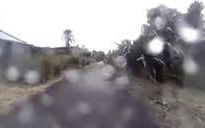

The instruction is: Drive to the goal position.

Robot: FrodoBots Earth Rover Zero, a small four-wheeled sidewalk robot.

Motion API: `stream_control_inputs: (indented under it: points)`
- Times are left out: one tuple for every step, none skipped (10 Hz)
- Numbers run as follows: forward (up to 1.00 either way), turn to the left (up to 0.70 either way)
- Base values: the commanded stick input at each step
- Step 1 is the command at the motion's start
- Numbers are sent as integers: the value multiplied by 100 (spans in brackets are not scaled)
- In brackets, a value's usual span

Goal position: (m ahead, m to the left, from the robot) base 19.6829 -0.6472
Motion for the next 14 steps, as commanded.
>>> stream_control_inputs:
  points:
    - [100,0]
    - [100,0]
    - [100,0]
    - [100,0]
    - [100,0]
    - [100,0]
    - [100,0]
    - [100,0]
    - [100,0]
    - [100,0]
    - [100,0]
    - [100,0]
    - [100,0]
    - [100,0]
